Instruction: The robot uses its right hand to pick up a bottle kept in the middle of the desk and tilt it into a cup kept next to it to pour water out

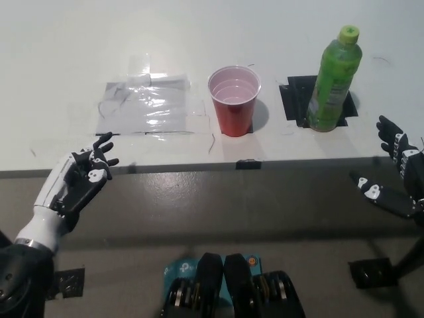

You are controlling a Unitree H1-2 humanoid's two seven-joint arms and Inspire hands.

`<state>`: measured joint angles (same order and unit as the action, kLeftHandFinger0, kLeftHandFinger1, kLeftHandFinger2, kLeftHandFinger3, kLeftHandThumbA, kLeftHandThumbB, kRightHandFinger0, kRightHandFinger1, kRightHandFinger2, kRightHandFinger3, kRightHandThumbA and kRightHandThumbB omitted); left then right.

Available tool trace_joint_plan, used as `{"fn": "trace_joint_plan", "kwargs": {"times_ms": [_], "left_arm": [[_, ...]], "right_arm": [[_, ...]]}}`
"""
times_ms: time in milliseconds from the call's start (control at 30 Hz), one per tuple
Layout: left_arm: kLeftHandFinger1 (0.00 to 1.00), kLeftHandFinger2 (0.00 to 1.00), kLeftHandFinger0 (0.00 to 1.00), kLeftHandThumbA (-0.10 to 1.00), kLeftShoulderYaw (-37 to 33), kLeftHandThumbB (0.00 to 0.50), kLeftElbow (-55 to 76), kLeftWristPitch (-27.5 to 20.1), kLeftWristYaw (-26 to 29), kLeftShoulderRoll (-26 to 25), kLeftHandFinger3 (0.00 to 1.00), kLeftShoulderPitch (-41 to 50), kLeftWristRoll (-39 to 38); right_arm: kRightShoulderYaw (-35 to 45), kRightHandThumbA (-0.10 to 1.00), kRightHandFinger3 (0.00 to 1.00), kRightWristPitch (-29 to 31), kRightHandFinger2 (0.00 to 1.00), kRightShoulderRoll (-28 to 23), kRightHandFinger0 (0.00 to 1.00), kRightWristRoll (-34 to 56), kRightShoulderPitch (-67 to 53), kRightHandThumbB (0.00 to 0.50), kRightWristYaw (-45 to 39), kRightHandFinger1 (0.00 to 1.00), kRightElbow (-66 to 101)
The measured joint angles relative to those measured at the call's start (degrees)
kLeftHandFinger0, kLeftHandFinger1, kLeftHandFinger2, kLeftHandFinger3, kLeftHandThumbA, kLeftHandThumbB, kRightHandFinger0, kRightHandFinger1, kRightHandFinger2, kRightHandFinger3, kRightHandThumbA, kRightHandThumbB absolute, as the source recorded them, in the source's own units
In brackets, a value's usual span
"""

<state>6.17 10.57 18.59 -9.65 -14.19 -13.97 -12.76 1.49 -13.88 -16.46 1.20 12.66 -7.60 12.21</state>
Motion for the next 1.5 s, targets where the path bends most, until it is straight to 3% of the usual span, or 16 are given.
{"fn": "trace_joint_plan", "kwargs": {"times_ms": [67, 100, 133, 233, 367, 433, 500, 600, 633, 800, 900, 1033, 1067, 1233, 1333, 1500], "left_arm": [[1.00, 1.00, 0.94, 0.46, 0.23, 0.210, 0.76, 0.14, 0.01, 0.27, 1.00, 0.34, -0.24], [1.00, 1.00, 0.94, 0.46, 0.35, 0.205, 1.31, 0.18, 0.02, 0.34, 1.00, 0.57, -0.36], [1.00, 1.00, 0.93, 0.47, 0.45, 0.232, 1.63, 0.22, 0.01, 0.34, 1.00, 0.74, -0.45], [1.00, 1.00, 0.92, 0.46, 0.63, 0.232, 2.33, 0.56, 0.03, 0.37, 1.00, 1.29, -0.62], [1.00, 1.00, 0.91, 0.45, 0.64, 0.221, 2.97, 1.16, 0.02, 0.45, 1.00, 1.72, -0.73], [1.00, 1.00, 0.91, 0.48, 0.61, 0.201, 2.96, 1.24, 0.02, 0.44, 1.00, 2.00, -0.72], [1.00, 1.00, 0.88, 0.46, 0.52, 0.222, 2.91, 1.24, -0.01, 0.43, 1.00, 2.41, -0.69], [1.00, 1.00, 0.88, 0.47, 0.47, 0.203, 2.64, 1.22, -0.05, 0.43, 1.00, 3.08, -0.69], [1.00, 1.00, 0.88, 0.48, 0.40, 0.221, 2.63, 1.17, -0.07, 0.42, 1.00, 3.51, -0.68], [0.99, 1.00, 0.86, 0.47, 0.04, 0.243, 2.61, 1.04, -0.58, 0.34, 1.00, 5.29, -0.62], [0.96, 1.00, 0.83, 0.45, -0.03, 0.226, 2.52, 1.03, -0.76, 0.32, 1.00, 5.68, -0.61], [0.96, 1.00, 0.82, 0.48, -0.36, 0.274, 2.49, 0.97, -0.87, 0.32, 1.00, 5.67, -0.58], [0.96, 1.00, 0.82, 0.47, -0.43, 0.274, 2.49, 0.98, -0.87, 0.32, 1.00, 5.67, -0.56], [0.96, 1.00, 0.82, 0.49, -0.93, 0.259, 2.48, 0.98, -0.87, 0.32, 1.00, 5.68, -0.40], [0.97, 1.00, 0.83, 0.48, -1.32, 0.251, 2.46, 0.97, -0.87, 0.31, 1.00, 5.69, -0.29], [0.95, 1.00, 0.80, 0.48, -1.93, 0.257, 2.22, 0.84, -0.89, 0.29, 1.00, 5.97, -0.21]], "right_arm": [[0.69, 0.73, 1.00, -0.93, 1.00, 0.07, 1.00, 0.61, 0.05, 0.296, -0.05, 1.00, 0.76], [1.15, 0.74, 1.00, -1.35, 1.00, 0.01, 1.00, 0.89, 0.22, 0.313, -0.09, 1.00, 1.07], [1.56, 0.75, 1.00, -1.81, 1.00, -0.08, 1.00, 1.01, 0.60, 0.316, -0.13, 1.00, 1.14], [2.63, 0.75, 1.00, -2.89, 1.00, -0.80, 1.00, 0.92, 2.97, 0.304, -0.15, 1.00, 0.90], [3.29, 0.88, 1.00, -3.85, 1.00, -2.67, 1.00, 0.34, 7.57, 0.409, -0.03, 1.00, -1.14], [3.17, 0.91, 1.00, -4.60, 1.00, -3.50, 1.00, -0.50, 10.11, 0.431, 0.14, 1.00, -3.15], [3.04, 0.94, 1.00, -5.52, 1.00, -3.88, 1.00, -1.25, 11.94, 0.452, 0.27, 1.00, -4.68], [2.92, 0.95, 1.00, -7.15, 1.00, -3.60, 1.00, -1.64, 13.83, 0.475, 0.29, 1.00, -7.18], [2.91, 1.00, 1.00, -8.13, 1.00, -3.26, 1.00, -1.65, 14.50, 0.499, 0.30, 1.00, -8.38], [2.20, 1.00, 1.00, -10.79, 1.00, -1.47, 1.00, -1.83, 17.10, 0.500, 0.53, 1.00, -14.24], [1.97, 1.00, 1.00, -11.66, 1.00, 0.63, 1.00, -2.02, 18.67, 0.493, 0.89, 1.00, -18.04], [1.71, 0.97, 1.00, -12.32, 1.00, 3.61, 1.00, -2.26, 21.14, 0.493, 1.51, 1.00, -23.54], [1.65, 0.97, 1.00, -12.42, 1.00, 4.26, 1.00, -2.35, 21.75, 0.470, 1.69, 1.00, -24.89], [1.79, 0.91, 1.00, -12.64, 1.00, 6.04, 1.00, -2.78, 24.62, 0.473, 2.99, 1.00, -29.13], [2.06, 0.91, 1.00, -12.79, 1.00, 6.48, 1.00, -2.85, 26.06, 0.498, 3.83, 1.00, -30.54], [2.16, 0.91, 1.00, -12.95, 1.00, 6.33, 1.00, -3.21, 28.72, 0.500, 5.12, 1.00, -33.64]]}}
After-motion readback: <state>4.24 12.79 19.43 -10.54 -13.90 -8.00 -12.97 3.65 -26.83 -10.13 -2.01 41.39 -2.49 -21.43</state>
